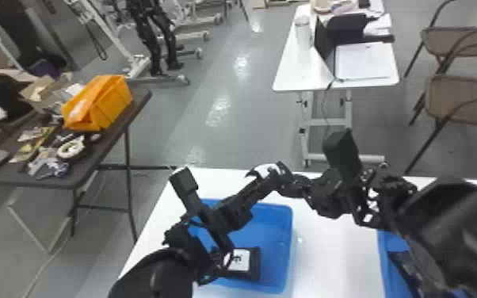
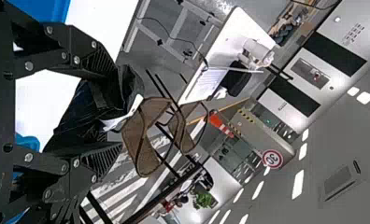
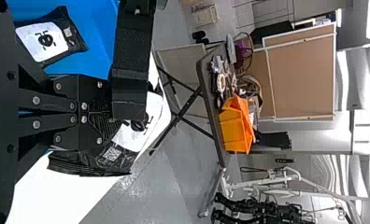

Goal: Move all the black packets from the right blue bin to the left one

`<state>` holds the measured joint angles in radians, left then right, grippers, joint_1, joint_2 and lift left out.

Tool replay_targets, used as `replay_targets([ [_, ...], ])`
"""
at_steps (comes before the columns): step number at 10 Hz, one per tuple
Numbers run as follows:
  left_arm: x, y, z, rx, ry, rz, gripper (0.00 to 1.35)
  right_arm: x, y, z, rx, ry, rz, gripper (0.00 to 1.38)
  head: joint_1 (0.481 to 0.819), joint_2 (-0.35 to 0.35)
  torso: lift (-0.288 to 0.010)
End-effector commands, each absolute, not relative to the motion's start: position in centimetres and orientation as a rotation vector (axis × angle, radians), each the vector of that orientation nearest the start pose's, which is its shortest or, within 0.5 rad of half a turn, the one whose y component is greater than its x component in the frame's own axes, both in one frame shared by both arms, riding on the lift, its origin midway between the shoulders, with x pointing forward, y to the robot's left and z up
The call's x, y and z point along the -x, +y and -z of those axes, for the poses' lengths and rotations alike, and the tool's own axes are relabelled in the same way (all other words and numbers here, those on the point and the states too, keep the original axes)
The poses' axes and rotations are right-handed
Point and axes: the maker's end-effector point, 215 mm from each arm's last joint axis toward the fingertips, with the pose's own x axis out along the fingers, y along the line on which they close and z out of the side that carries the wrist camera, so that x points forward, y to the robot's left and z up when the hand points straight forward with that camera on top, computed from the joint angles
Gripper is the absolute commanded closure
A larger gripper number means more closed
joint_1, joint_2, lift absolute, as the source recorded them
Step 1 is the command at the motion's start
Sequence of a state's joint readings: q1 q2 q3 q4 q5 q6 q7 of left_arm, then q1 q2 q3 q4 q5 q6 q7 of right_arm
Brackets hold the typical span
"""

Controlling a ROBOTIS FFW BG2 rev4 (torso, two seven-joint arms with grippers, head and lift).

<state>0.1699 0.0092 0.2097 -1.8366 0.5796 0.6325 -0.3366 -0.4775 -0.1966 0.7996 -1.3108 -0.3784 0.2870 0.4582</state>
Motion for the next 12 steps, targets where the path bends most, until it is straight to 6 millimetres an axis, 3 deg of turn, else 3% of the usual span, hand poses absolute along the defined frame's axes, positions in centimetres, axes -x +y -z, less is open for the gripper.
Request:
replay_targets([
  [1,-51.0,19.2,40.4,0.618,0.352,0.323,1.21,-52.2,12.5,39.5,0.134,0.325,-1.120,1.27,0.695,0.328,0.000],
  [4,-51.1,19.5,39.6,0.630,0.308,0.314,1.22,-52.1,12.7,39.6,0.135,0.328,-1.122,1.23,0.695,0.327,0.000],
  [5,-51.1,20.1,39.4,0.631,0.291,0.301,1.22,-52.0,12.7,39.8,0.132,0.331,-1.122,0.78,0.695,0.329,0.000],
  [6,-51.1,21.0,39.2,0.624,0.269,0.282,1.22,-52.1,12.3,39.8,0.142,0.331,-1.111,0.23,0.695,0.333,0.000],
  [7,-51.3,22.5,38.5,0.601,0.226,0.250,1.22,-52.9,10.6,39.6,0.157,0.326,-1.061,0.01,0.695,0.340,0.000],
  [9,-50.4,28.7,37.9,0.427,0.133,0.121,1.22,-54.8,4.0,39.4,0.047,0.309,-0.867,0.19,0.695,0.341,0.000],
  [11,-47.6,33.3,36.6,0.088,0.025,0.008,1.17,-56.1,-4.3,38.5,-0.072,0.247,-0.616,0.24,0.695,0.326,0.000],
  [12,-46.3,34.5,36.6,0.022,0.008,-0.033,1.10,-55.9,-7.0,38.3,-0.091,0.233,-0.559,0.24,0.695,0.313,0.000],
])
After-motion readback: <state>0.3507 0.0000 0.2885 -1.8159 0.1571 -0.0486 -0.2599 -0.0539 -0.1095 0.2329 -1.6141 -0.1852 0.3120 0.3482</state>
